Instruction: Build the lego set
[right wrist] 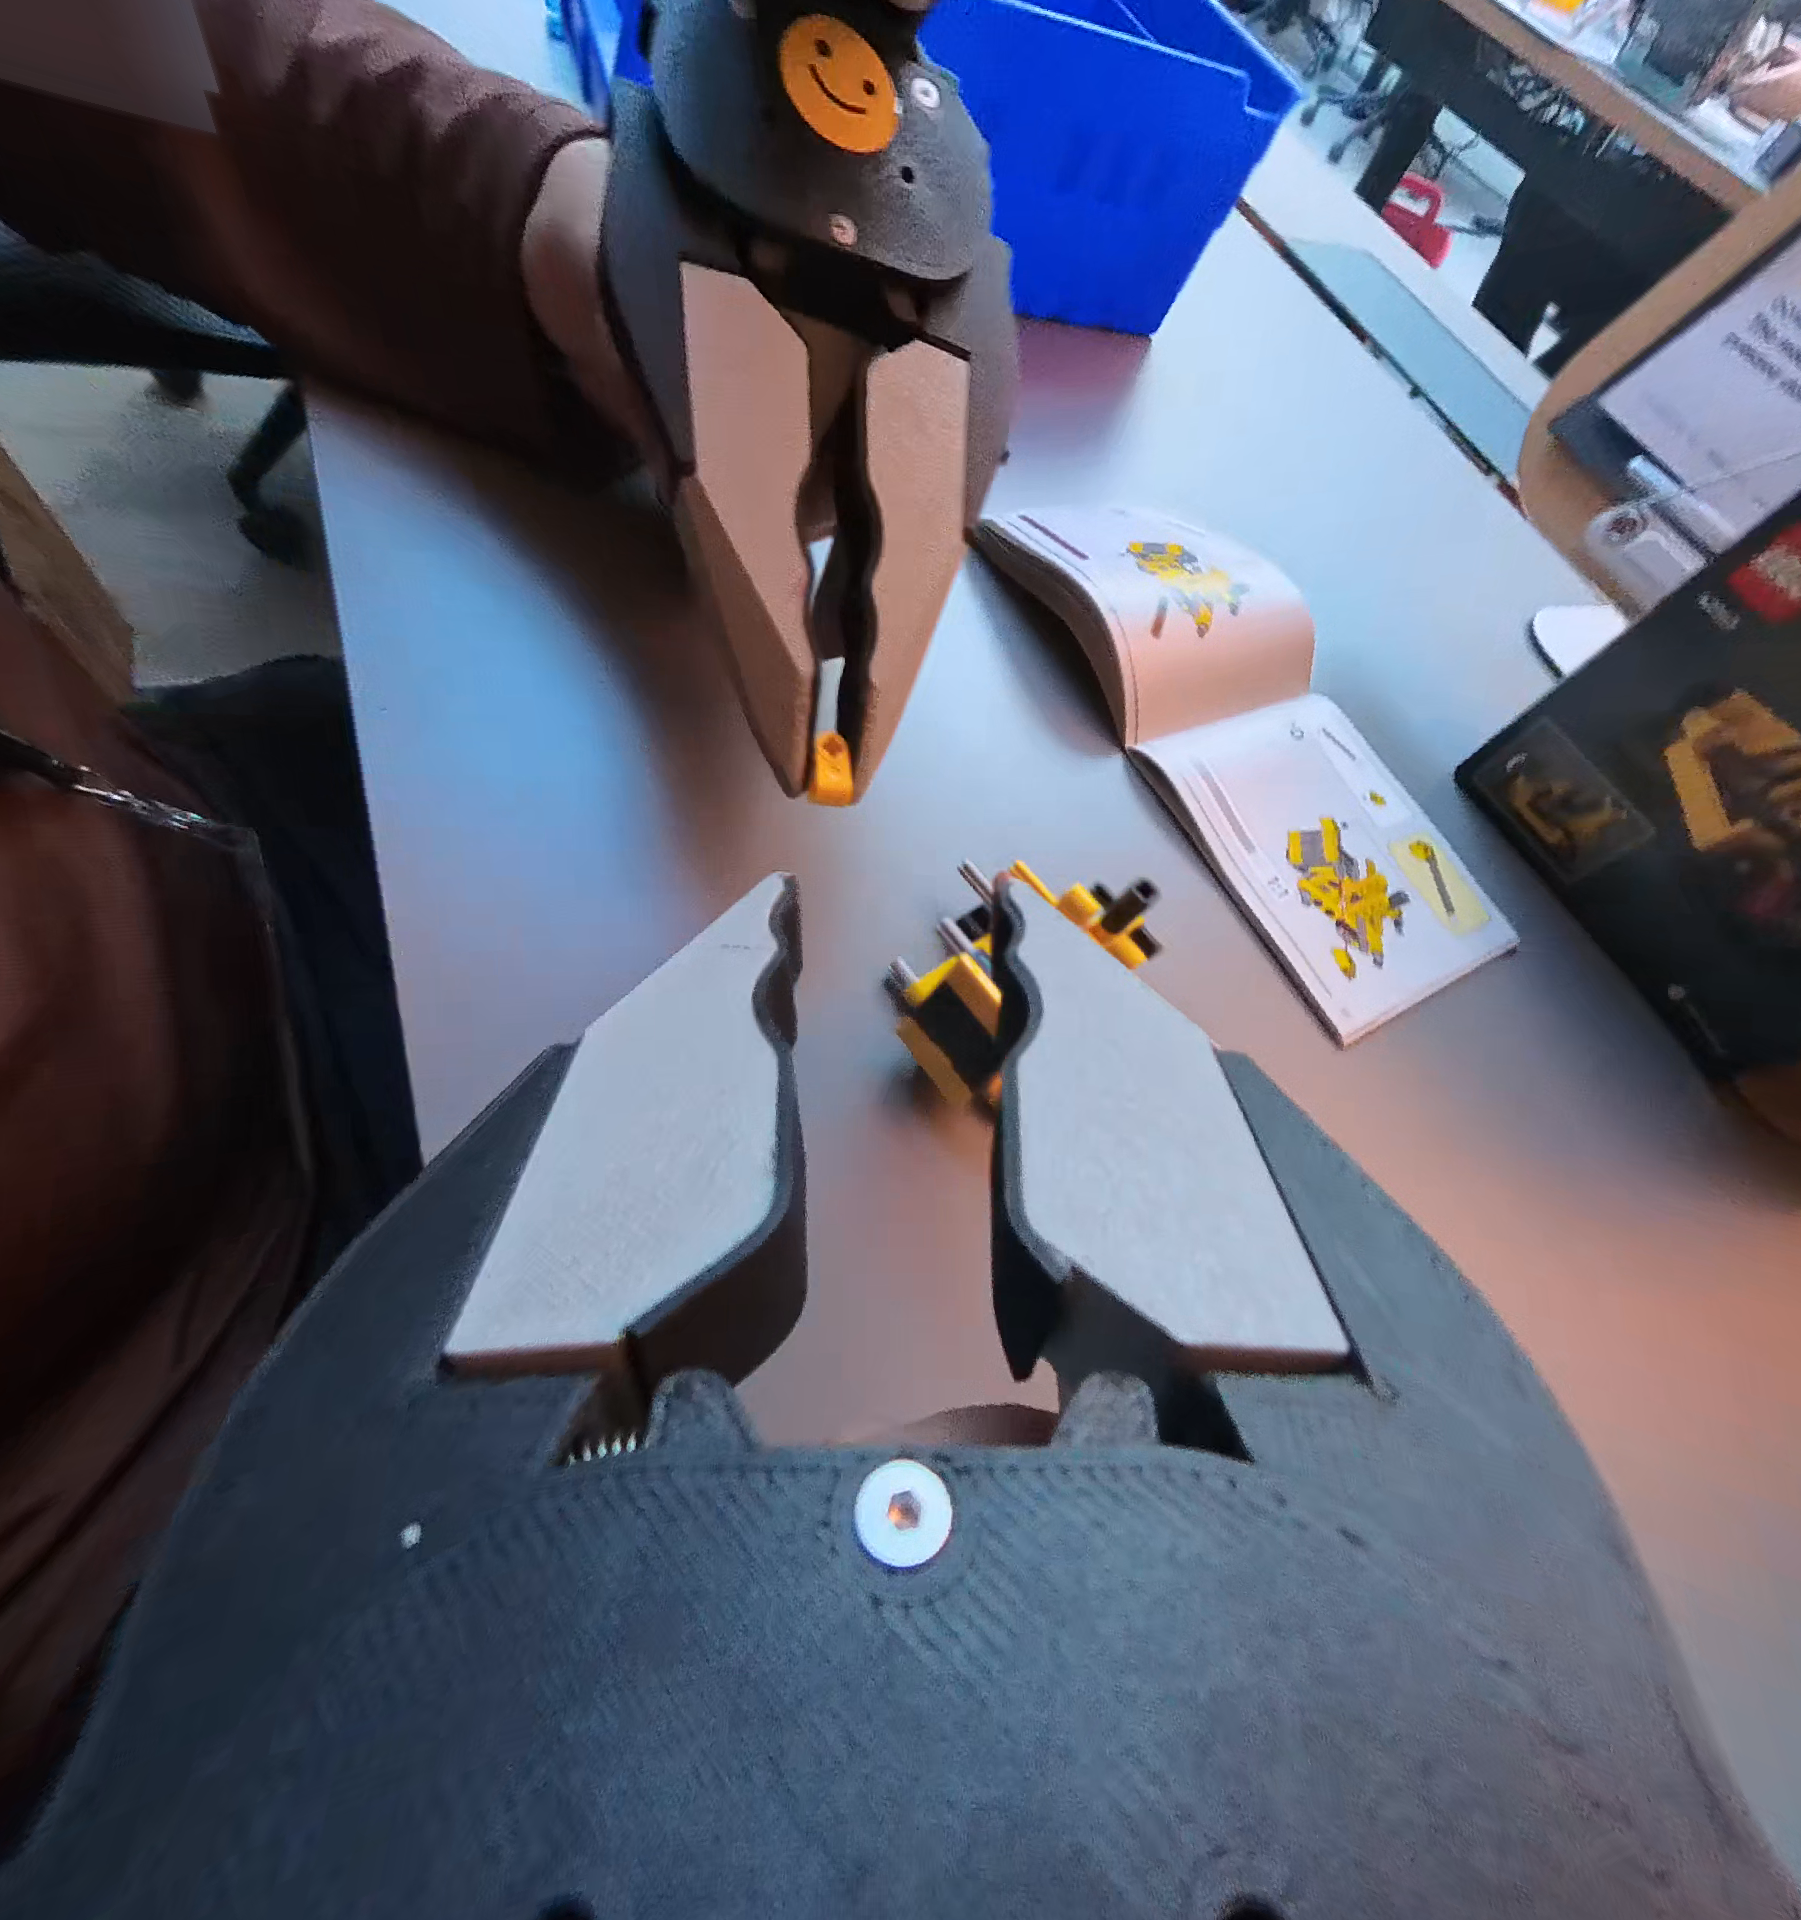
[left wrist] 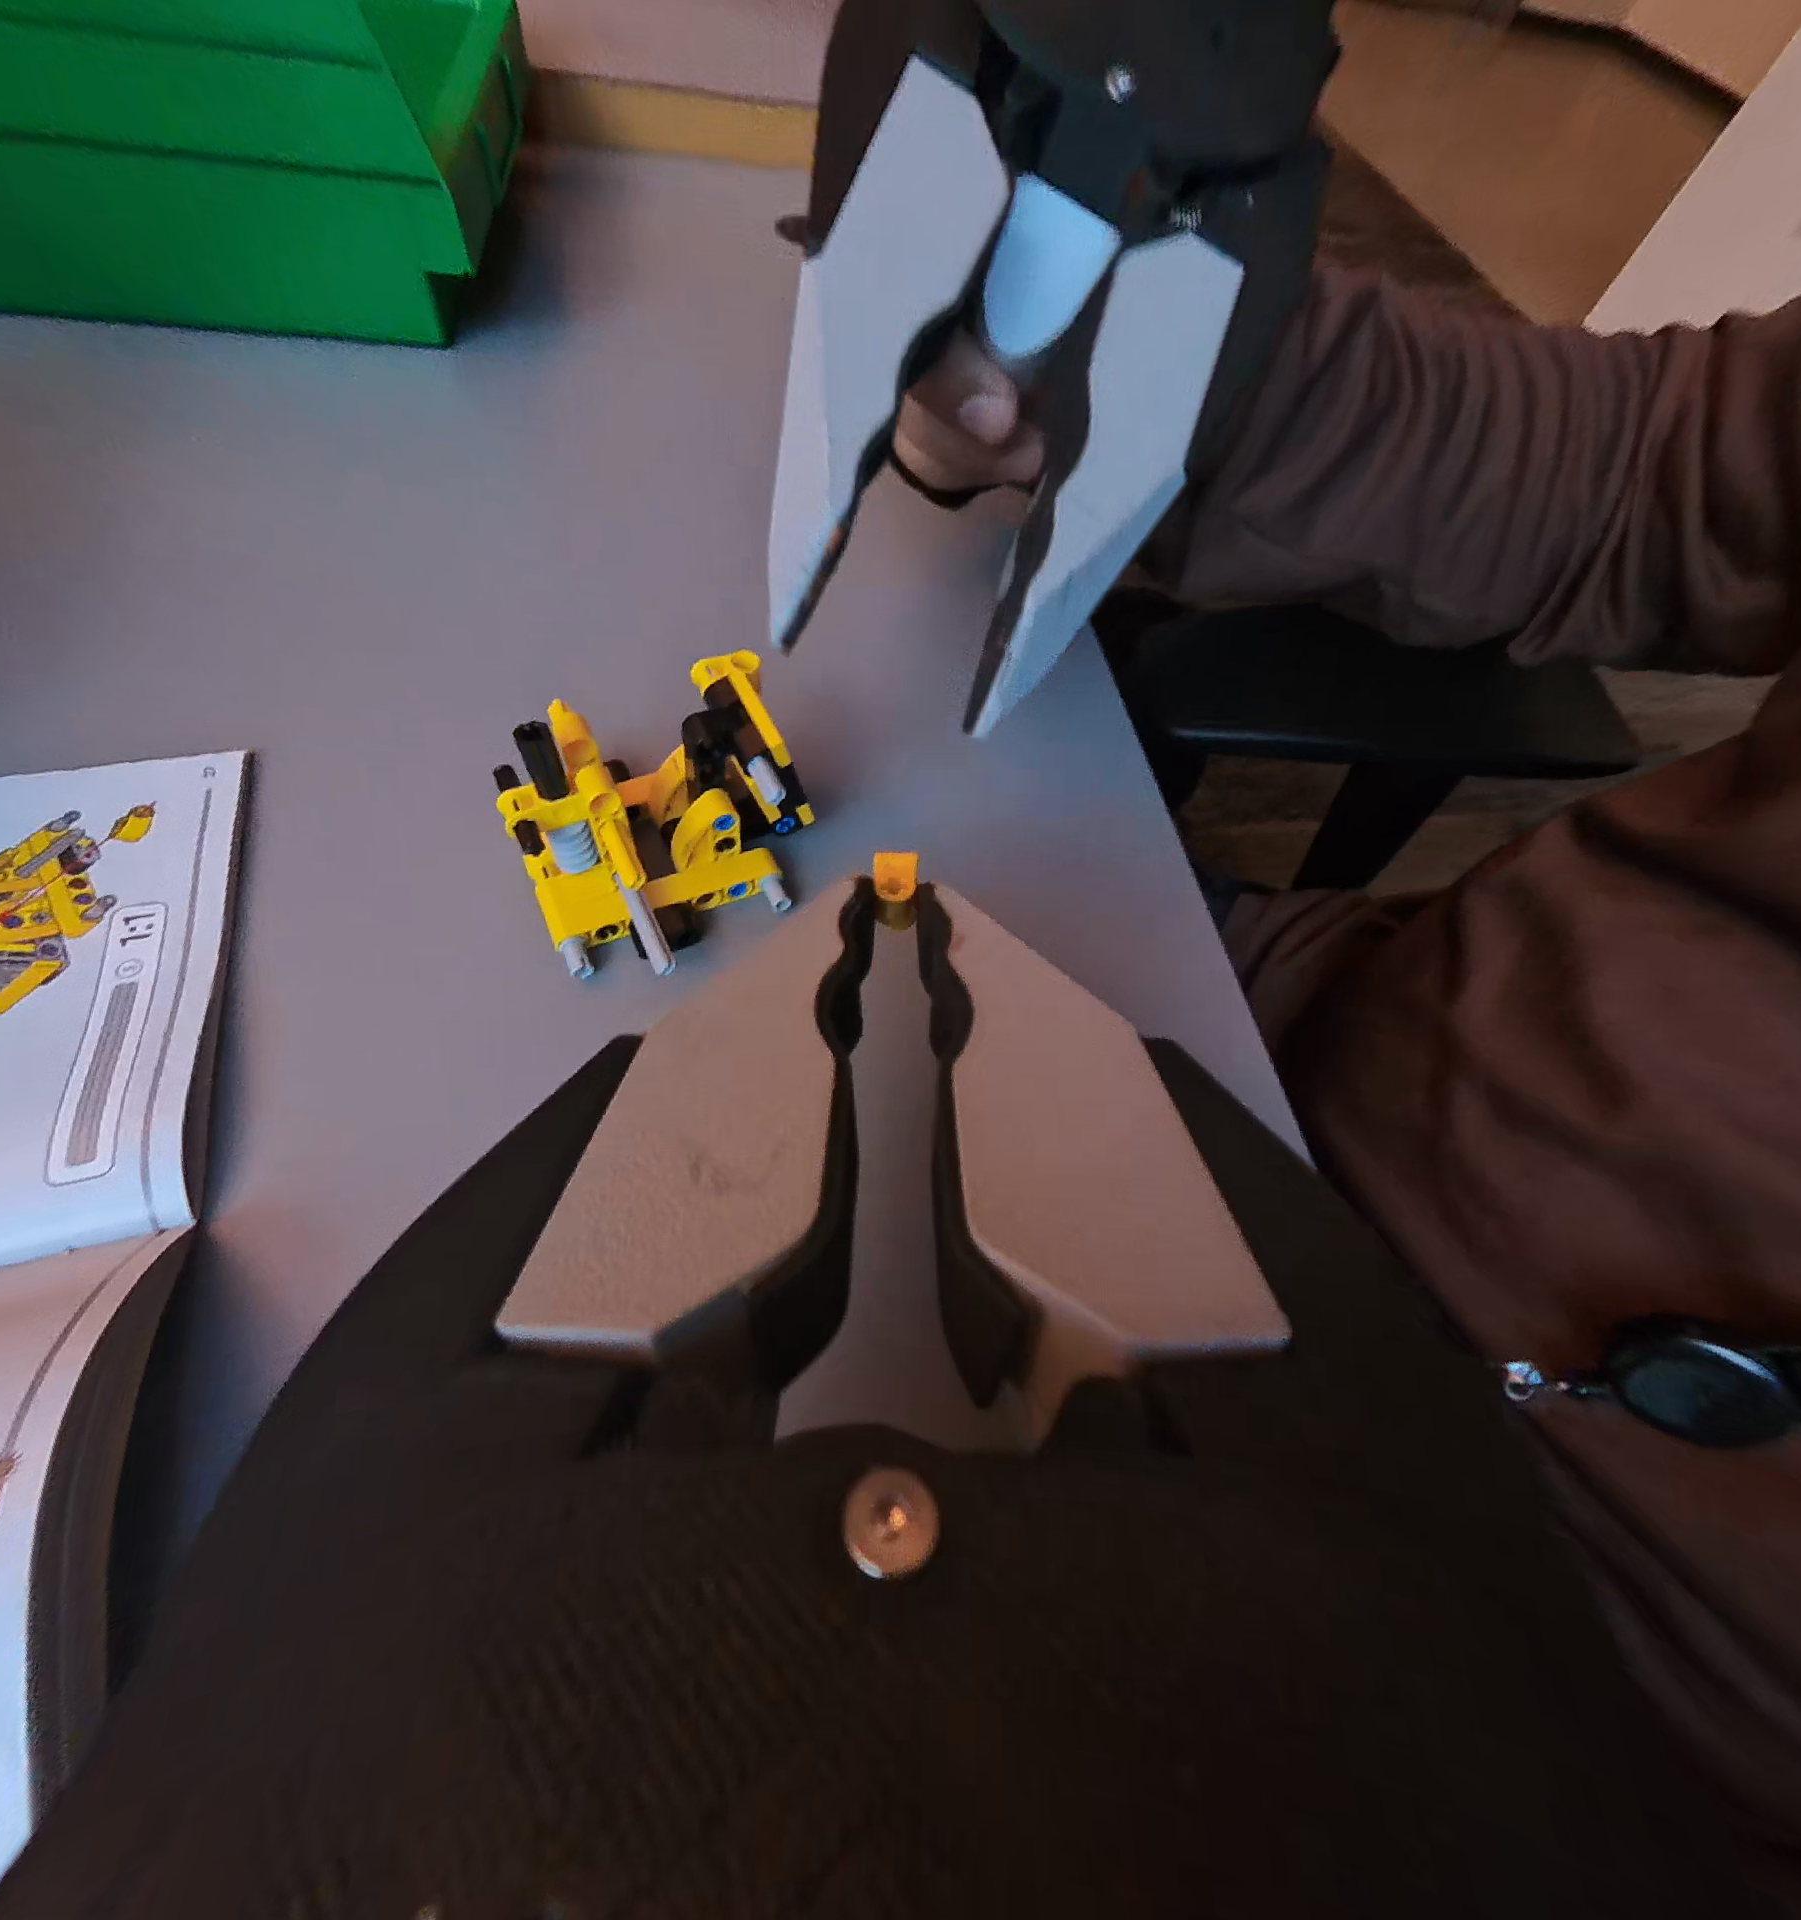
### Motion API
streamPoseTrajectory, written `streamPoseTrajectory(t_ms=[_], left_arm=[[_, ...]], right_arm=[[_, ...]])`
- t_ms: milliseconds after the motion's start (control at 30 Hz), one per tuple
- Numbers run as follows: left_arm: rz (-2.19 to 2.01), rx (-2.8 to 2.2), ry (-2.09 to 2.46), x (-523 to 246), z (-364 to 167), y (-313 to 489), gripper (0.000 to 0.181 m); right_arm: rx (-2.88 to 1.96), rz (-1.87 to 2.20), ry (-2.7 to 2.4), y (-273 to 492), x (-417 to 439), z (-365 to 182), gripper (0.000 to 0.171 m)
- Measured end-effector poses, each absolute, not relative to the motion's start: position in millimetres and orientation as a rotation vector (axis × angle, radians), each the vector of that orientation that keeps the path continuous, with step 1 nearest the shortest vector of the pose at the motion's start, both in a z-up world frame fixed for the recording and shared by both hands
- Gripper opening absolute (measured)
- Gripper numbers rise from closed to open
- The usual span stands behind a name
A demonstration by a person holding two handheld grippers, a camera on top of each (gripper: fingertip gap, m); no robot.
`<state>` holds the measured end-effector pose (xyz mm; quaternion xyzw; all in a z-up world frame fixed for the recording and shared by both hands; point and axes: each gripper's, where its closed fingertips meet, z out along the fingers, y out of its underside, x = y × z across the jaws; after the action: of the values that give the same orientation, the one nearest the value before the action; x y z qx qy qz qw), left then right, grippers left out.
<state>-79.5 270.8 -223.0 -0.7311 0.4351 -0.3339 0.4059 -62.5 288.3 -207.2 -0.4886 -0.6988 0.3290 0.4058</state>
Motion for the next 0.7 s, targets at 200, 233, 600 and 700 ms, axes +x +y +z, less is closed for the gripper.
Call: streamPoseTrajectory(t_ms=[200,233,600,700], left_arm=[[-0.876,-1.790,1.094,-73,-216,267,0.005],[-0.888,-1.788,1.097,-72,-215,265,0.005],[-0.987,-1.794,1.084,-66,-213,260,0.004],[-0.997,-1.784,1.086,-65,-212,258,0.005]], right_arm=[[-1.124,0.639,-1.754,275,-73,-207,0.020],[-1.108,0.600,-1.752,275,-74,-207,0.020],[-0.959,0.289,-1.784,267,-78,-215,0.001],[-0.947,0.283,-1.779,266,-77,-213,0.001]])
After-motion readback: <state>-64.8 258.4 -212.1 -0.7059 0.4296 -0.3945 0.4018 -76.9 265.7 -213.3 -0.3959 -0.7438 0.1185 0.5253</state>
